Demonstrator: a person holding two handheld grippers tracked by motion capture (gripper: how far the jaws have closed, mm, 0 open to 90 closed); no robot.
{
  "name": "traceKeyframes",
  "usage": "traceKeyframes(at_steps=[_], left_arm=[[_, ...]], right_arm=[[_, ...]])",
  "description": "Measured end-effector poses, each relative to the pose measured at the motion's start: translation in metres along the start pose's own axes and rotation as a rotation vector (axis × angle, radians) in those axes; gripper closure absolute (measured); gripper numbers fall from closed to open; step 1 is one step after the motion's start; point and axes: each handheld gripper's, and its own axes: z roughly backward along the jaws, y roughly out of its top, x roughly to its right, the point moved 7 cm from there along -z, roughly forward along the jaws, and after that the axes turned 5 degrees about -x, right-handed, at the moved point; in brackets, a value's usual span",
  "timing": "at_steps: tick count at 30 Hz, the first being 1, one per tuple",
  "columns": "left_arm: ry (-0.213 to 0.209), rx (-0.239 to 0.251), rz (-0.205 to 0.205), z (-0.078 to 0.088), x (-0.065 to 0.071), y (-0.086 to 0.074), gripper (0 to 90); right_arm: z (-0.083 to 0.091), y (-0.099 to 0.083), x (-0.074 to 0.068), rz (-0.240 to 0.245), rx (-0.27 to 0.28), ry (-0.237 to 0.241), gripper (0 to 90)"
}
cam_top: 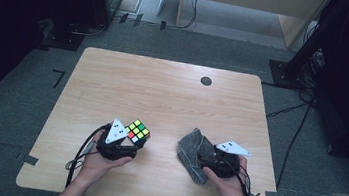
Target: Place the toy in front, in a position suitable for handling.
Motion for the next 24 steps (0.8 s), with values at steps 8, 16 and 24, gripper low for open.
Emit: traceKeyframes(at_steps=[8,16,24], left_arm=[[-0.072,0.012,-0.013,0.006,0.006,-0.013,33.6],[-0.125,-0.001,0.050,0.003,0.008,-0.020,33.7],[-0.112,-0.013,0.026,0.003,0.010,-0.022,33.7]], right_arm=[[-0.012,-0.010,-0.008,0.004,-0.003,-0.017,32.4],[-0.034,-0.024,-0.009,0.005,-0.073,-0.110,32.8],[-0.037,-0.027,-0.009,0.037,-0.051,-0.154,47.0]])
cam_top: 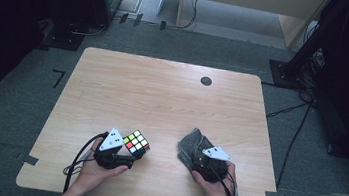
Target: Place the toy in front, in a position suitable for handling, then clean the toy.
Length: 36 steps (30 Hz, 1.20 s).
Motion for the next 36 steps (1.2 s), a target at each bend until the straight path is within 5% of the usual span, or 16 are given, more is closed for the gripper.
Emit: traceKeyframes(at_steps=[3,6,18,25,36], left_arm=[[0.013,0.005,-0.012,0.002,-0.002,0.000,33.7],[0.015,0.005,-0.013,0.003,-0.004,0.000,33.7],[-0.005,-0.013,-0.041,-0.002,0.002,0.000,33.8],[0.001,-0.015,-0.064,-0.004,0.006,0.002,33.8],[0.030,-0.075,-0.216,-0.016,0.034,0.004,33.8]], right_arm=[[0.003,0.000,0.004,-0.011,0.015,-0.023,65.6],[0.008,0.003,0.005,-0.053,0.035,-0.003,71.1],[0.039,0.026,-0.024,-0.038,0.162,0.142,71.1],[0.057,0.040,-0.051,0.007,0.170,0.215,70.2],[0.086,0.059,-0.107,0.088,0.183,0.334,69.7]])
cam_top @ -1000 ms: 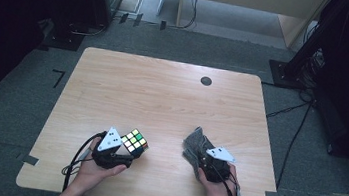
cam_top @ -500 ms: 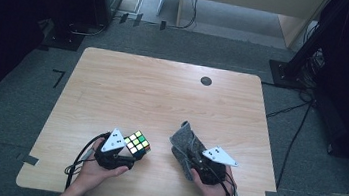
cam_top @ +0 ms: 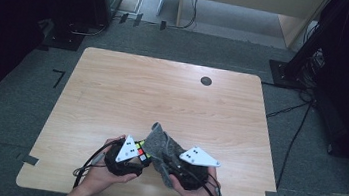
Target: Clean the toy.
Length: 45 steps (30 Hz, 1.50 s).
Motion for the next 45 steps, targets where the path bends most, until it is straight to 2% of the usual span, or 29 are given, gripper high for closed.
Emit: traceKeyframes(at_steps=[1,2,4,5,9,10,11,14,15,18,20,22,24,26,27,28,29,30,31,32,33,35,37,39,40,41,44,45], left_arm=[[0.005,-0.006,-0.015,-0.001,0.003,0.001,33.8],[0.005,-0.006,-0.015,-0.001,0.003,0.001,33.8],[0.001,-0.005,-0.034,0.000,0.009,0.003,33.8],[0.015,-0.006,-0.042,0.000,0.011,0.005,33.8],[0.025,-0.001,-0.042,0.002,0.012,0.004,33.9],[0.028,-0.004,-0.052,0.003,0.012,0.004,33.9],[0.041,-0.012,-0.067,0.002,0.014,0.005,33.9],[0.055,-0.019,-0.077,0.001,0.014,0.005,33.9],[0.055,-0.019,-0.077,0.001,0.014,0.005,33.9],[0.059,-0.020,-0.084,-0.001,0.016,0.005,33.8],[0.061,-0.025,-0.095,-0.001,0.019,0.005,33.8],[0.061,-0.026,-0.098,-0.001,0.021,0.006,33.9],[0.056,-0.027,-0.094,-0.001,0.021,0.006,33.9],[0.027,-0.022,-0.034,-0.001,0.015,0.006,33.9],[0.025,-0.019,-0.018,-0.001,0.013,0.006,33.8],[0.023,-0.019,-0.004,0.000,0.010,0.005,33.8],[0.018,-0.017,0.004,0.000,0.009,0.005,33.8],[0.015,-0.009,0.010,0.001,0.009,0.005,33.8],[0.015,-0.009,0.010,0.001,0.009,0.005,33.8],[0.005,0.004,0.008,0.003,0.010,0.007,33.8],[0.009,0.000,-0.003,0.002,0.011,0.007,33.9],[-0.001,0.000,-0.020,0.001,0.015,0.007,33.8],[0.010,0.003,-0.055,0.001,0.020,0.008,33.8],[0.018,0.006,-0.069,0.001,0.023,0.009,33.8],[0.031,0.004,-0.081,0.002,0.023,0.010,33.9],[0.034,0.000,-0.080,0.002,0.022,0.010,33.9],[0.040,-0.001,-0.057,0.003,0.016,0.008,33.9],[0.040,-0.001,-0.057,0.003,0.016,0.008,33.9]], right_arm=[[-0.001,0.002,-0.007,0.023,0.001,-0.002,69.6],[-0.001,0.002,-0.007,0.023,0.001,-0.002,69.6],[-0.006,0.002,-0.022,0.079,-0.014,-0.001,69.6],[-0.014,-0.002,-0.033,0.132,-0.040,-0.010,69.7],[-0.017,-0.002,-0.036,0.137,-0.030,-0.016,70.0],[-0.016,-0.001,-0.033,0.131,-0.025,-0.019,70.2],[-0.016,0.000,-0.022,0.095,-0.016,-0.056,70.4],[-0.014,-0.002,-0.010,0.059,-0.022,-0.101,70.7],[-0.014,-0.003,-0.011,0.065,-0.024,-0.102,70.6],[-0.015,-0.002,-0.029,0.134,-0.018,-0.052,70.2],[-0.018,-0.002,-0.036,0.169,-0.024,-0.067,70.0],[-0.019,-0.002,-0.033,0.154,-0.018,-0.064,69.0],[-0.018,-0.001,-0.024,0.126,-0.005,-0.070,64.2],[-0.018,-0.001,-0.021,0.113,-0.008,-0.070,52.2],[-0.017,0.000,-0.022,0.106,-0.007,-0.038,45.0],[-0.015,0.001,-0.022,0.100,0.002,-0.018,44.2],[-0.013,0.003,-0.023,0.092,0.020,-0.001,46.4],[-0.011,0.004,-0.022,0.082,0.030,-0.002,55.5],[-0.011,0.004,-0.022,0.082,0.030,-0.002,55.5],[-0.009,0.003,-0.021,0.079,0.038,-0.012,69.7],[-0.010,0.003,-0.021,0.078,0.035,-0.005,72.0],[-0.010,0.002,-0.025,0.084,0.030,-0.005,74.2],[-0.010,0.003,-0.031,0.106,0.027,0.012,74.6],[-0.010,0.003,-0.033,0.119,0.021,0.002,74.6],[-0.011,0.004,-0.031,0.127,0.019,-0.023,75.0],[-0.011,0.004,-0.029,0.120,0.021,-0.029,75.1],[-0.008,0.002,-0.011,0.078,0.020,-0.097,75.6],[-0.008,0.002,-0.011,0.078,0.020,-0.097,75.6]])
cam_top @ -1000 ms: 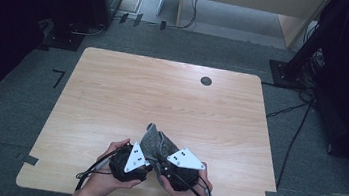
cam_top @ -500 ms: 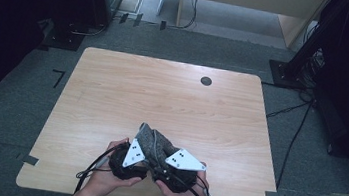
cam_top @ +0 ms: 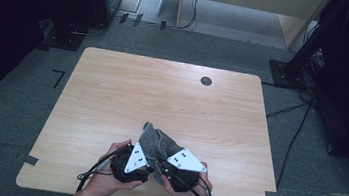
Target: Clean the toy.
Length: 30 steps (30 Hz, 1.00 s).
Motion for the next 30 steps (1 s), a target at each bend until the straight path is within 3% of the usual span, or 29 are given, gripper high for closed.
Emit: traceKeyframes(at_steps=[2,4,5,7,9,11,13,15,18,21,25,26,27,30], left_arm=[[-0.009,0.006,0.021,0.000,-0.002,0.000,33.9],[-0.010,0.007,0.010,-0.001,0.001,0.001,33.9],[-0.007,0.006,-0.012,-0.001,0.004,0.002,33.9],[-0.011,0.015,-0.019,-0.001,0.007,0.002,33.9],[-0.013,0.018,-0.013,0.001,0.004,0.002,33.9],[-0.012,0.018,-0.011,0.002,0.001,0.001,33.9],[-0.018,0.037,0.000,0.004,0.000,0.003,33.8],[-0.017,0.043,0.000,0.005,0.001,0.004,33.9],[-0.026,0.052,-0.014,0.005,0.005,0.005,33.9],[-0.029,0.052,-0.013,0.005,0.005,0.005,33.9],[-0.035,0.044,-0.005,0.005,0.002,0.003,33.9],[-0.045,0.049,0.000,0.005,0.002,0.004,33.9],[-0.047,0.053,0.002,0.006,0.003,0.004,33.9],[-0.050,0.060,0.007,0.006,0.002,0.005,33.9]], right_arm=[[0.003,-0.001,-0.003,-0.008,0.002,0.030,75.7],[0.003,0.001,-0.019,0.032,0.008,0.079,75.7],[0.002,0.002,-0.027,0.064,0.002,0.071,75.6],[0.001,0.003,-0.029,0.082,-0.005,0.045,75.6],[0.000,0.004,-0.020,0.047,0.005,0.043,75.6],[0.002,0.002,0.001,-0.010,0.006,-0.017,75.6],[0.005,0.000,0.009,-0.052,0.007,-0.013,75.7],[0.008,0.003,0.003,-0.033,0.026,0.016,75.7],[0.008,0.007,-0.020,0.039,0.029,0.076,75.6],[0.007,0.008,-0.027,0.095,0.024,0.044,75.5],[0.006,0.005,0.002,0.016,0.039,-0.028,75.6],[0.006,0.003,0.006,-0.007,0.034,-0.027,75.7],[0.007,0.003,0.006,-0.017,0.037,-0.011,75.7],[0.009,0.007,-0.010,0.045,0.064,0.046,75.7]])
